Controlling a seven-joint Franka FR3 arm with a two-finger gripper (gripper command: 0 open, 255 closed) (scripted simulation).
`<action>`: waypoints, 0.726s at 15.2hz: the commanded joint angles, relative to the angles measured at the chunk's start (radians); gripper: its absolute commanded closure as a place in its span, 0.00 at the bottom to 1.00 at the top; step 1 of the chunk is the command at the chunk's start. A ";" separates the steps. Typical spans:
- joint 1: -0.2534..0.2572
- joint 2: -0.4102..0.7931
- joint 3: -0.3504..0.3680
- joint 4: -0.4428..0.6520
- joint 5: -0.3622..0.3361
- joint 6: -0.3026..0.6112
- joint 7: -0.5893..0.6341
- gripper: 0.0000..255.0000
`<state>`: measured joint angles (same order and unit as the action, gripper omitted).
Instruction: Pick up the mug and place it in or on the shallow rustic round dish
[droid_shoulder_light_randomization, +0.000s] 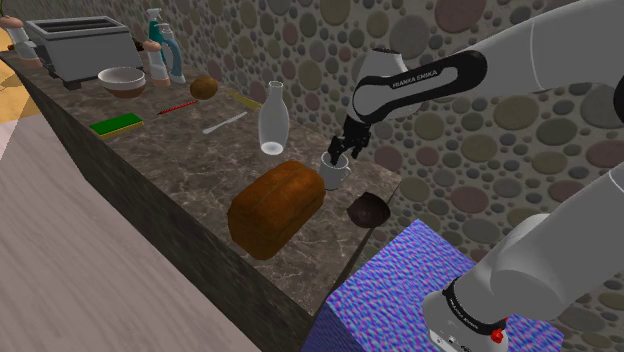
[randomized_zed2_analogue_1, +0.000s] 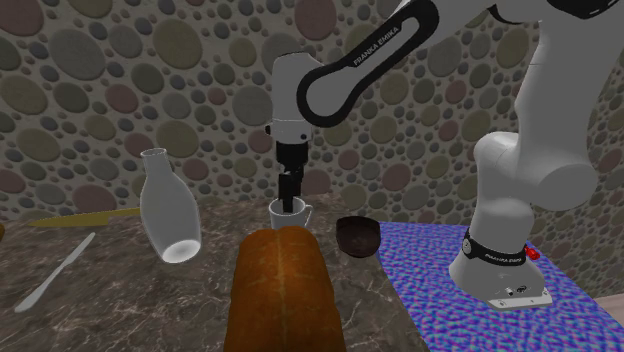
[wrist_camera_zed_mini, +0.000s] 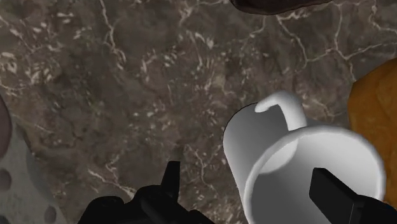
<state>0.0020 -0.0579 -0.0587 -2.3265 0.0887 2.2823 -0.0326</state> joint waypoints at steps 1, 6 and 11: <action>0.002 0.019 0.002 -0.008 0.004 0.027 0.000 0.00; 0.002 0.024 0.002 -0.011 0.005 0.035 -0.001 0.00; 0.002 0.024 0.002 -0.011 0.005 0.035 -0.001 1.00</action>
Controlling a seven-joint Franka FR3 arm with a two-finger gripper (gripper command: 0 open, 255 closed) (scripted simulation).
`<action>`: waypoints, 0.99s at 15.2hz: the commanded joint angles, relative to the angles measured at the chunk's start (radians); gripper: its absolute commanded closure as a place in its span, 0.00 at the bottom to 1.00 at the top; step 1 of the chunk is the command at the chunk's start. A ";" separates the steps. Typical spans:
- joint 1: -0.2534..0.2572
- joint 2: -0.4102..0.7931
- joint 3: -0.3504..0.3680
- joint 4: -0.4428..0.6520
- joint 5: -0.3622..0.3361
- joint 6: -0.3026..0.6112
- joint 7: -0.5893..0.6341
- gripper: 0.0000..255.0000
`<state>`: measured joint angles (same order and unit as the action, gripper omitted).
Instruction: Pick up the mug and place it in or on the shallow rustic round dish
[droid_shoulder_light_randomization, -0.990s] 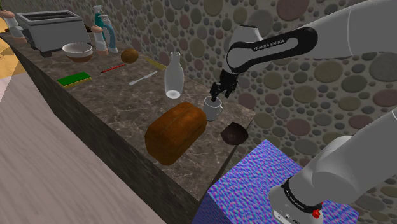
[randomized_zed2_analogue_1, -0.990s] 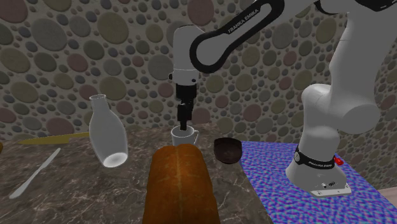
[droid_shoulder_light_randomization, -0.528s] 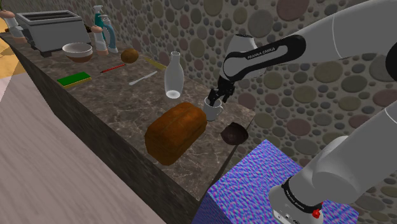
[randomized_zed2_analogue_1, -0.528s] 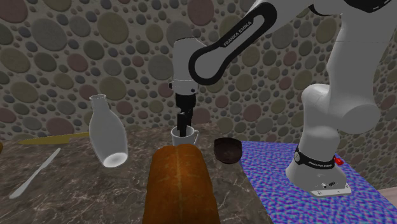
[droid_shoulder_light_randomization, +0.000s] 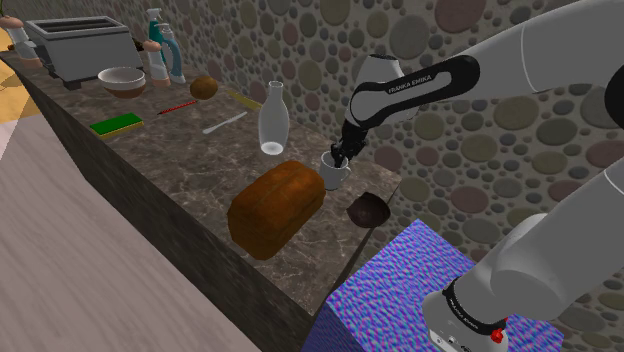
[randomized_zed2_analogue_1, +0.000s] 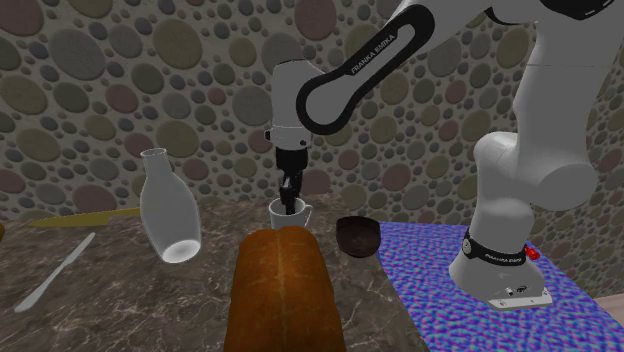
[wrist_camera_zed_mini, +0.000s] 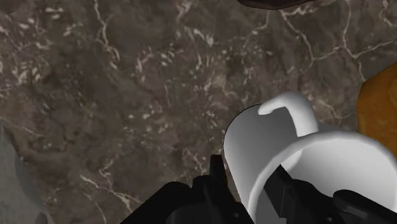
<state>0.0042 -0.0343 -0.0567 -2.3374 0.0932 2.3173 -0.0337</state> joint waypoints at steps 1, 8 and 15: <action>0.000 0.000 0.000 0.000 0.000 0.000 0.000 1.00; 0.000 0.000 0.000 0.000 0.000 0.000 0.000 1.00; -0.001 -0.054 0.000 0.042 -0.011 -0.095 0.012 1.00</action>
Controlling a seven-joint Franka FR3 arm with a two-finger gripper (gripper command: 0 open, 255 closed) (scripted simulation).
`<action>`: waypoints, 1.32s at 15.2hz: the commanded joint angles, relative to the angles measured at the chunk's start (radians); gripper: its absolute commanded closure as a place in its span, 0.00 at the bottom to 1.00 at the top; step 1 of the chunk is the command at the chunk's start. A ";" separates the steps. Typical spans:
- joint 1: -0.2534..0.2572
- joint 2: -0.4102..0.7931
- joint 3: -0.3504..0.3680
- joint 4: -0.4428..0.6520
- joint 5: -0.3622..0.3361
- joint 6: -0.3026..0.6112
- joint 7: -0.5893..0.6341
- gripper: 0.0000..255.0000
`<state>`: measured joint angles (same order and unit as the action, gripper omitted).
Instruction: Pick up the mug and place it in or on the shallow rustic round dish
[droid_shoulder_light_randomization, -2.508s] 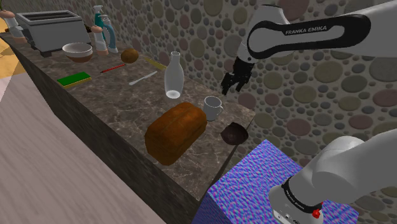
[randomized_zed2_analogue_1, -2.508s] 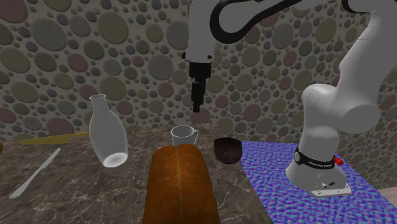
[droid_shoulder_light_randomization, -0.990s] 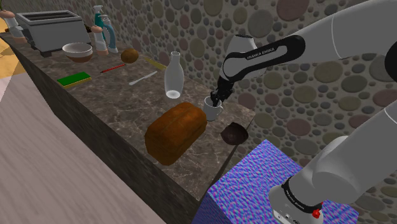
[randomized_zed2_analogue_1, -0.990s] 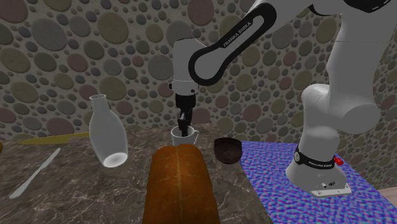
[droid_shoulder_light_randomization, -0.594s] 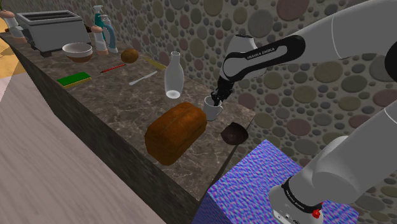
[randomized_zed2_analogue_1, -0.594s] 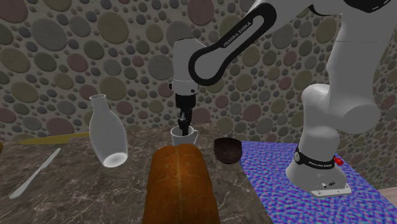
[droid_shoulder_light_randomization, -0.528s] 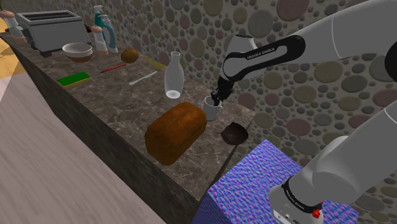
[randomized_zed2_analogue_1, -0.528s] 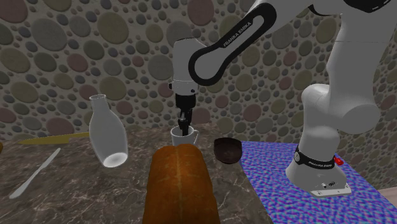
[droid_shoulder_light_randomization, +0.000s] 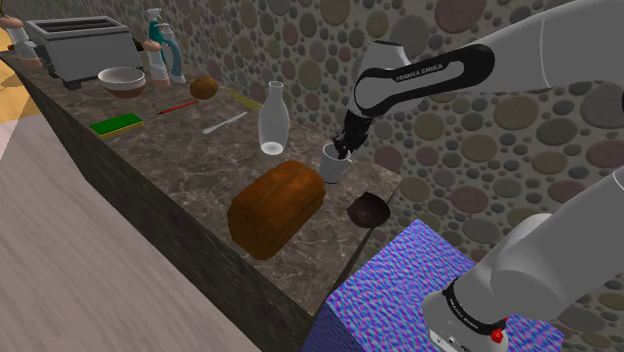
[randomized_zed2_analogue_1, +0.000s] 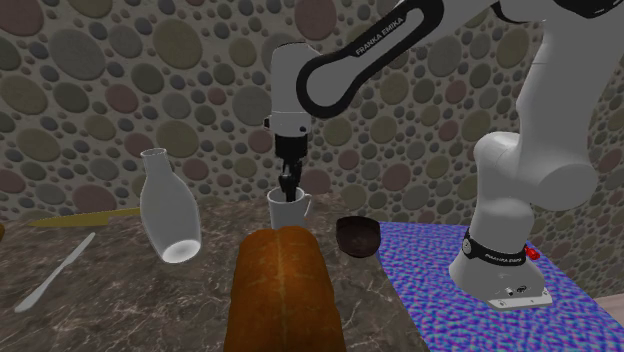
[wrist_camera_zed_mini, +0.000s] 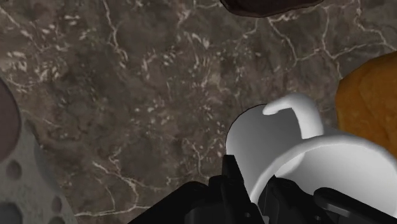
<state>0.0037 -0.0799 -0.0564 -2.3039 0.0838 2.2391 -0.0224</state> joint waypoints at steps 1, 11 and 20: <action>-0.001 -0.015 0.000 0.016 -0.003 -0.031 0.003 1.00; -0.002 -0.071 0.000 0.096 -0.013 -0.166 0.016 1.00; -0.007 -0.255 0.002 -0.002 -0.026 -0.252 0.026 1.00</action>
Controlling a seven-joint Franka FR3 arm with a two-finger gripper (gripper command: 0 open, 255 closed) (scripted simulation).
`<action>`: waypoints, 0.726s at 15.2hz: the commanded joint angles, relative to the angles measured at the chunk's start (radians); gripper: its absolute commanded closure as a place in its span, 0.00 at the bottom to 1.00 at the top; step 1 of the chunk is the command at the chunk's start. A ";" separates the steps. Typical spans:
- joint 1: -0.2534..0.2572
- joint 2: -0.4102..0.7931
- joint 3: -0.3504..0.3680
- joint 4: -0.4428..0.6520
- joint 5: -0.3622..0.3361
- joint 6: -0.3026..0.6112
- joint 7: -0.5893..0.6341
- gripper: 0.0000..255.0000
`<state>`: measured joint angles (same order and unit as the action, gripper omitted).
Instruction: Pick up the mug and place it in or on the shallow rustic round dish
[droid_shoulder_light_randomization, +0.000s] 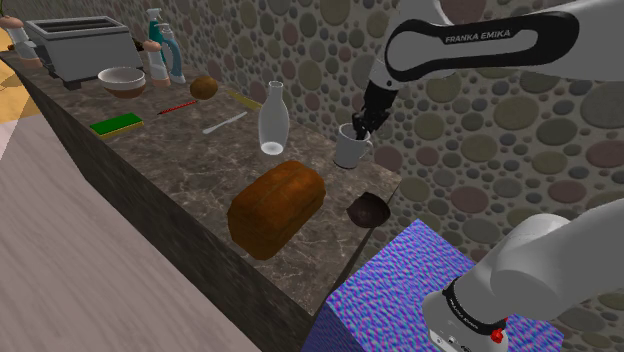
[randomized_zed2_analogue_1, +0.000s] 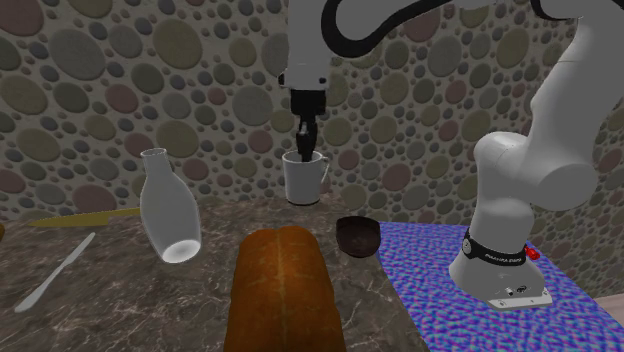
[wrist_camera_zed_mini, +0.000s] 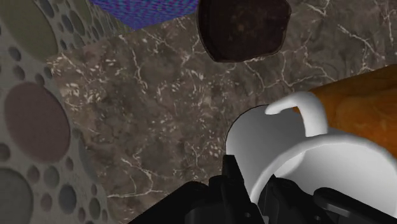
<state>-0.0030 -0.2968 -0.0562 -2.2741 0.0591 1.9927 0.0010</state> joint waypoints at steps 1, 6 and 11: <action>-0.002 -0.080 0.002 -0.066 -0.004 -0.014 0.004 1.00; -0.011 -0.298 0.005 -0.218 -0.015 -0.079 0.010 1.00; -0.020 -0.491 0.007 -0.323 -0.023 -0.166 0.013 1.00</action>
<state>-0.0222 -0.7632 -0.0501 -2.5839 0.0370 1.8372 0.0133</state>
